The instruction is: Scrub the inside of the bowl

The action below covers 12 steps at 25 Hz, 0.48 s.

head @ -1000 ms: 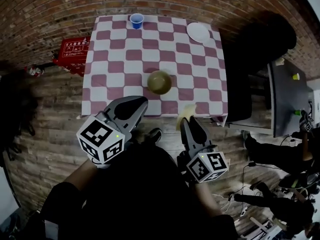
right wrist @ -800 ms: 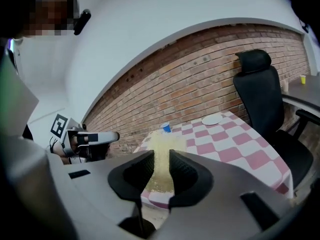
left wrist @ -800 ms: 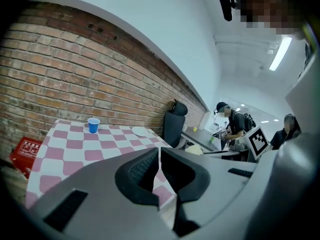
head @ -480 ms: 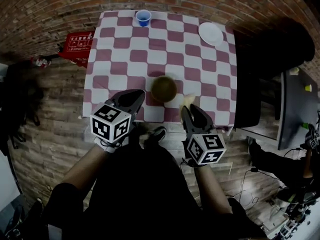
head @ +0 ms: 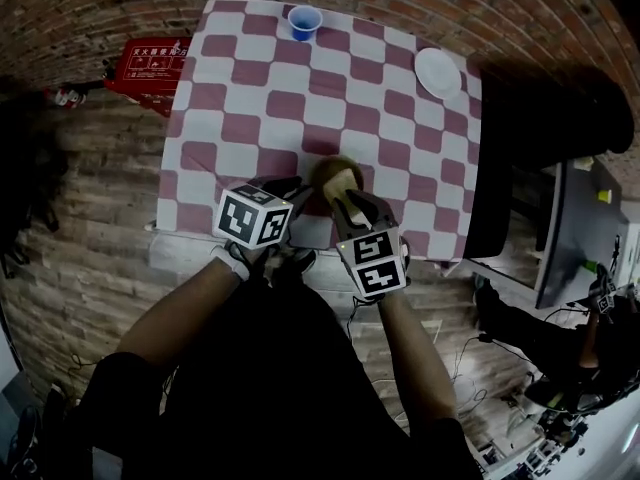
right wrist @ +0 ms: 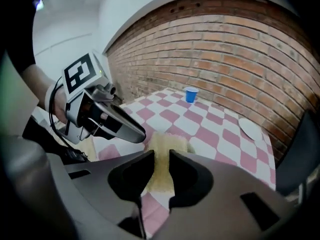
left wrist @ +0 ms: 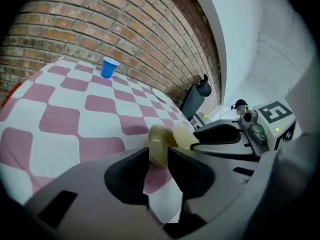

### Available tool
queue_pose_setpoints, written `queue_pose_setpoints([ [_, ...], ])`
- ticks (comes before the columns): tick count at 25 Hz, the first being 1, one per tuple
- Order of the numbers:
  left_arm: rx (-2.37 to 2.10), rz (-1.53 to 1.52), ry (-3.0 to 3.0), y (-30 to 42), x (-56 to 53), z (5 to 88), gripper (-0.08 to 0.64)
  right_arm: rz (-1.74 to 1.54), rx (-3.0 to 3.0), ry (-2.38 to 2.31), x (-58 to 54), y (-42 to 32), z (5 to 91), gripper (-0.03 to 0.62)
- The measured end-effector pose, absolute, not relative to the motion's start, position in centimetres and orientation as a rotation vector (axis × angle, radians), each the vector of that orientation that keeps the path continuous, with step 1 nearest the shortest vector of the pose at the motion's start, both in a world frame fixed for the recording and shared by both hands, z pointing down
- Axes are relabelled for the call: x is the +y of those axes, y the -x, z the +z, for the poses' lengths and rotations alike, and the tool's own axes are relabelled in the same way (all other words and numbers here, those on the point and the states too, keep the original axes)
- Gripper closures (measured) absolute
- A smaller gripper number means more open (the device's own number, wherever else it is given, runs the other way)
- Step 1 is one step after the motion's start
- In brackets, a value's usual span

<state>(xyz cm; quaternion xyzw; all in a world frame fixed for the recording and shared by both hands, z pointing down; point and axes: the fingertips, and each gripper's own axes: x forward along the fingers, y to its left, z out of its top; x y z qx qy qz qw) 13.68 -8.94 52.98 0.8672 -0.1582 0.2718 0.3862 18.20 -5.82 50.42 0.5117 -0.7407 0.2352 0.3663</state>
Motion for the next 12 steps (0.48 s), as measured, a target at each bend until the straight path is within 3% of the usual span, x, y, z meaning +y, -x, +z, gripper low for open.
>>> queue_pose_setpoints([
  [12,-0.341,0.638,-2.017,-14.0,-8.3,55.8,0.451,0.253,-1.757,-0.991,-8.3,-16.6,54.2,0.489],
])
